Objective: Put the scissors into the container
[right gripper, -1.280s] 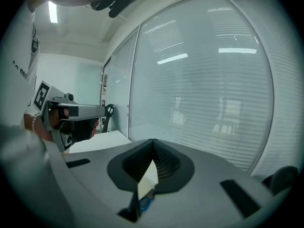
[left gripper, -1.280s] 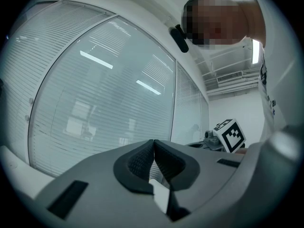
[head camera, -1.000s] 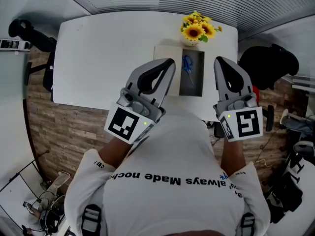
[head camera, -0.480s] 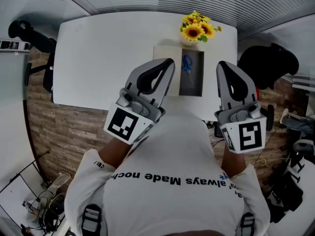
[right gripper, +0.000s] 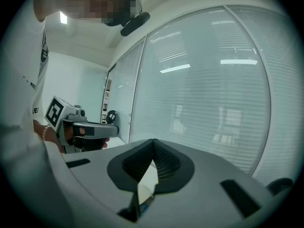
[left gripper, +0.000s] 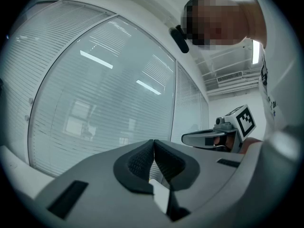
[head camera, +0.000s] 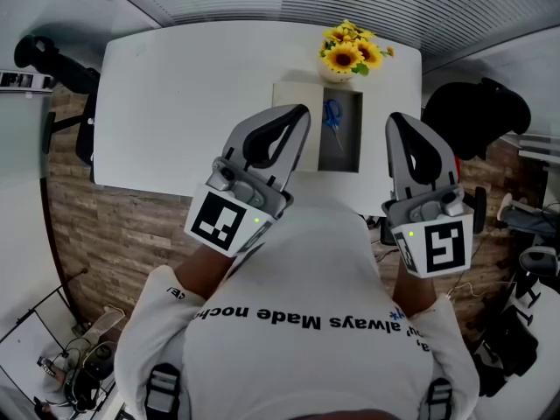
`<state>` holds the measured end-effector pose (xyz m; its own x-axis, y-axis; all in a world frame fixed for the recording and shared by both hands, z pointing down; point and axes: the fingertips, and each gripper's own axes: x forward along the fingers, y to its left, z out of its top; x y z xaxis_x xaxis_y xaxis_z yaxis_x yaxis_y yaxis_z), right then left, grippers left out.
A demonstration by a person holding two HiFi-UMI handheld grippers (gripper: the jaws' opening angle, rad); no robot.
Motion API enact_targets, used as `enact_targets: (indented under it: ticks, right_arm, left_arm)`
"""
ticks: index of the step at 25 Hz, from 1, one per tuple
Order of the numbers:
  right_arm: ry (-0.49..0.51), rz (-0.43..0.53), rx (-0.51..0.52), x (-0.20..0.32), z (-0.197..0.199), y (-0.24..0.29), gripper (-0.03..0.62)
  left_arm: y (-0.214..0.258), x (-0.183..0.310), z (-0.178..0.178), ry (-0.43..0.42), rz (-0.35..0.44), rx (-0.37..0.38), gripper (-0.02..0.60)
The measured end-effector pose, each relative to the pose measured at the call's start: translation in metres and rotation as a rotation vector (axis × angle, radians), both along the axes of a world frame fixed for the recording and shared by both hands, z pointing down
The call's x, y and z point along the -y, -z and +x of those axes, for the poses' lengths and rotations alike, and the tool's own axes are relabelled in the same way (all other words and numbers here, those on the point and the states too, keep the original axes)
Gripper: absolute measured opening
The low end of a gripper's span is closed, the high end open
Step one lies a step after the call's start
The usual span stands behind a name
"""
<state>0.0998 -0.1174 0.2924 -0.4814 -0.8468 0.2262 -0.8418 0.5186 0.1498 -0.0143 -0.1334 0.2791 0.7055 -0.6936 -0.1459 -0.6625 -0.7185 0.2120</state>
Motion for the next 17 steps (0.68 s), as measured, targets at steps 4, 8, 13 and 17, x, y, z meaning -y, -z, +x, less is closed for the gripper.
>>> enact_targets:
  ticks: [4,8,13,17]
  right_arm:
    - [0.0,0.0,0.002,-0.0003,0.0011,-0.0009,0.006]
    - [0.0,0.0,0.002,-0.001,0.0005,-0.0023,0.006]
    - [-0.001,0.0,-0.001,-0.0011,-0.0008,-0.0027,0.006]
    - [-0.004,-0.002,0.0,-0.0019,0.001,-0.0031,0.006]
  left_arm:
    - [-0.0011,-0.0008,-0.0001,0.004,-0.002,0.001,0.02]
    - [-0.0026,-0.0018,-0.0007,0.005,-0.004,0.003,0.02]
    - [-0.002,-0.0014,-0.0021,0.004,-0.003,0.002,0.02]
    - [-0.0034,-0.0028,-0.0007,0.003,-0.003,0.004,0.02]
